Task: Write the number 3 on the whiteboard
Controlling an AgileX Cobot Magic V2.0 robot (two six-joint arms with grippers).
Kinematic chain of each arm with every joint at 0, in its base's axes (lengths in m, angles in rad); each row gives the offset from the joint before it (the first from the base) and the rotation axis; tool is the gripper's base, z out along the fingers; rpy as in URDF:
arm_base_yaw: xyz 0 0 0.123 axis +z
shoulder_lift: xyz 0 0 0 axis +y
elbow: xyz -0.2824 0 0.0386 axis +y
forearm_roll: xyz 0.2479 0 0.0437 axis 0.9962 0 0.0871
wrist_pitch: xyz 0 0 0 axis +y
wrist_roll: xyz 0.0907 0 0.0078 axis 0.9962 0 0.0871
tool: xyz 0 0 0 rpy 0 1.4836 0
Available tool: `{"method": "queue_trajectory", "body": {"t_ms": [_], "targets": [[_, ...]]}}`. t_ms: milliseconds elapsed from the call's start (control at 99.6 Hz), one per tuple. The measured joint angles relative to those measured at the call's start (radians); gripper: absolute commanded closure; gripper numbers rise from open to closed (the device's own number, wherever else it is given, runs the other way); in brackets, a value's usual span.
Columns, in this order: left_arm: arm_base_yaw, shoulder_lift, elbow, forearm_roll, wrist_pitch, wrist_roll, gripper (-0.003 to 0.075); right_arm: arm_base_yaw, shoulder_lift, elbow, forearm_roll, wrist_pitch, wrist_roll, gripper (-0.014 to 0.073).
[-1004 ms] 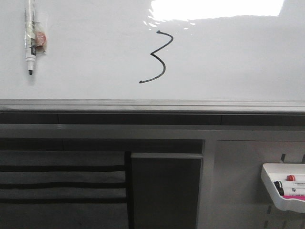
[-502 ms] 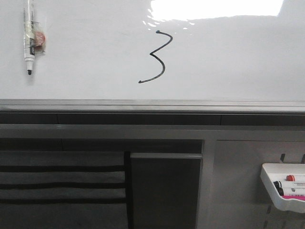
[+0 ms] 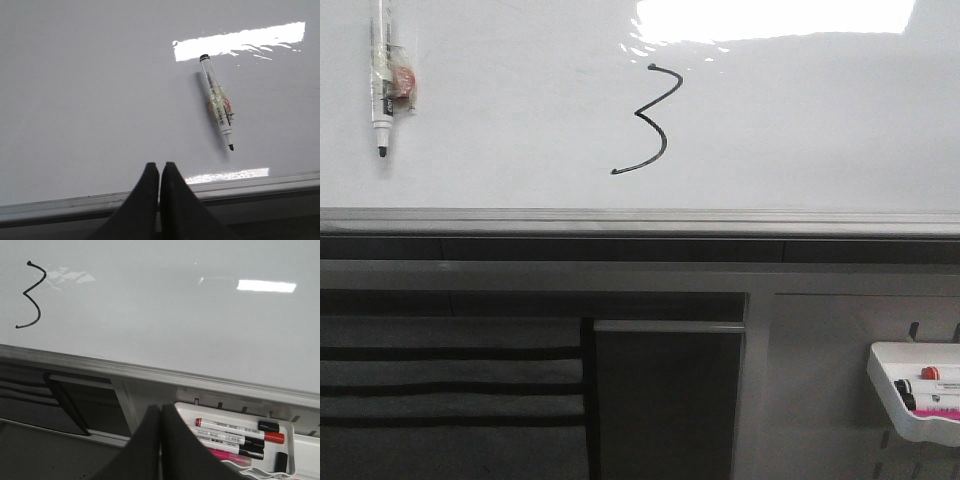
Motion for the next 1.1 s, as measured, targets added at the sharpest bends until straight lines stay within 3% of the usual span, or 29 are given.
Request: {"method": "queue_trajectory", "body": {"t_ms": [372,773,1105], "targets": [[0.000,0.000,0.000,0.000,0.001,0.000,0.0741,0.004,-0.033,0.031,0.000,-0.037,0.000,0.0663],[0.000,0.000,0.000,0.000,0.001,0.000,0.0741,0.005,-0.448,0.594,0.006,-0.472,0.000,0.0663],[0.000,0.000,0.000,0.001,0.005,0.000,0.0741,-0.023,-0.541,0.631,0.010,-0.520,-0.002,0.0663]]}}
